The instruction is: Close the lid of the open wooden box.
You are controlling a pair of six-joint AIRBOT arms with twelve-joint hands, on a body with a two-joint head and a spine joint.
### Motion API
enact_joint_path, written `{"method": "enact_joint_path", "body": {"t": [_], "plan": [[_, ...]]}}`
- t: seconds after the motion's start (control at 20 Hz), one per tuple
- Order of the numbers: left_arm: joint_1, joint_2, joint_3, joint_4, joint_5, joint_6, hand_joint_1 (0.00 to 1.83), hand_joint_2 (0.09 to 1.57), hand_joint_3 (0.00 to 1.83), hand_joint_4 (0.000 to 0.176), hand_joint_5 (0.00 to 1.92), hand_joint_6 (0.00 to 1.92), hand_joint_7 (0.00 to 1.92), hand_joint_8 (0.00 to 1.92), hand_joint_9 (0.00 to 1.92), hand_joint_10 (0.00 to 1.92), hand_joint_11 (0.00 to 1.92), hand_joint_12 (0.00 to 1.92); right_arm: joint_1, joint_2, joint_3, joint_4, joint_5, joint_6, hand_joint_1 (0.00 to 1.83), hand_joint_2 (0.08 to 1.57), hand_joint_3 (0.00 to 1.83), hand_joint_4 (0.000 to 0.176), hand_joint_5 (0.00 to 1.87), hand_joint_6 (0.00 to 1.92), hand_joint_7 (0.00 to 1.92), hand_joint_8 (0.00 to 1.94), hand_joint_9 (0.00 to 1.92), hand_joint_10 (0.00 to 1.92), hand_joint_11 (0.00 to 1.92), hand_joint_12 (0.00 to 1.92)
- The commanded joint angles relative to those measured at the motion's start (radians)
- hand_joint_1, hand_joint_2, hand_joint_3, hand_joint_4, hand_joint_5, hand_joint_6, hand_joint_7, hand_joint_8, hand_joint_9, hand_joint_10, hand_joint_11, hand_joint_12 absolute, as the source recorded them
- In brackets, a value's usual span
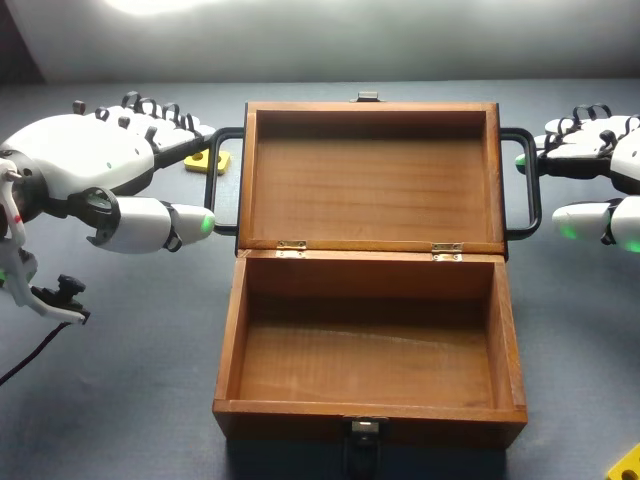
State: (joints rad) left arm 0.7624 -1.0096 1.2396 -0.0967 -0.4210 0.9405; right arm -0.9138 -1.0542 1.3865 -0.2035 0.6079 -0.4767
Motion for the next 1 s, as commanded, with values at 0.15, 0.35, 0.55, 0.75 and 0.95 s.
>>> {"method": "enact_joint_path", "body": {"t": [0.15, 0.35, 0.55, 0.75, 0.95], "plan": [[-0.012, -0.014, 0.017, 0.012, -0.073, -0.005, 0.00, 1.33, 0.00, 0.000, 0.00, 0.00, 0.00, 0.00, 0.00, 0.00, 0.00, 0.00, 0.015, -0.011, 0.004, 0.019, 0.126, 0.009, 0.22, 1.52, 0.00, 0.000, 0.23, 0.01, 0.14, 0.01, 0.02, 0.01, 0.11, 0.01], [-0.010, -0.019, 0.026, -0.057, -0.048, 0.079, 0.00, 1.36, 0.00, 0.000, 0.00, 0.00, 0.00, 0.00, 0.00, 0.00, 0.00, 0.00, 0.015, -0.013, 0.004, 0.016, 0.125, 0.009, 0.23, 1.51, 0.00, 0.000, 0.21, 0.00, 0.14, 0.00, 0.02, 0.00, 0.10, 0.01], [0.004, -0.008, 0.022, -0.088, -0.075, 0.081, 0.00, 1.37, 0.00, 0.000, 0.02, 0.01, 0.00, 0.00, 0.00, 0.00, 0.00, 0.00, 0.015, -0.014, 0.003, 0.016, 0.125, 0.009, 0.19, 1.51, 0.00, 0.000, 0.22, 0.00, 0.14, 0.00, 0.03, 0.00, 0.10, 0.00], [0.016, 0.001, 0.012, -0.110, -0.108, 0.081, 0.27, 1.44, 0.01, 0.000, 0.14, 0.01, 0.07, 0.01, 0.06, 0.01, 0.01, 0.00, 0.015, -0.014, 0.002, 0.016, 0.125, 0.009, 0.20, 1.52, 0.00, 0.000, 0.23, 0.00, 0.14, 0.00, 0.02, 0.00, 0.09, 0.00], [0.033, 0.028, -0.013, -0.133, -0.170, 0.081, 0.34, 1.45, 0.00, 0.000, 0.11, 0.00, 0.05, 0.00, 0.03, 0.00, 0.00, 0.00, 0.015, -0.014, 0.001, 0.016, 0.125, 0.009, 0.23, 1.51, 0.00, 0.000, 0.24, 0.00, 0.16, 0.00, 0.05, 0.00, 0.11, 0.01]]}}
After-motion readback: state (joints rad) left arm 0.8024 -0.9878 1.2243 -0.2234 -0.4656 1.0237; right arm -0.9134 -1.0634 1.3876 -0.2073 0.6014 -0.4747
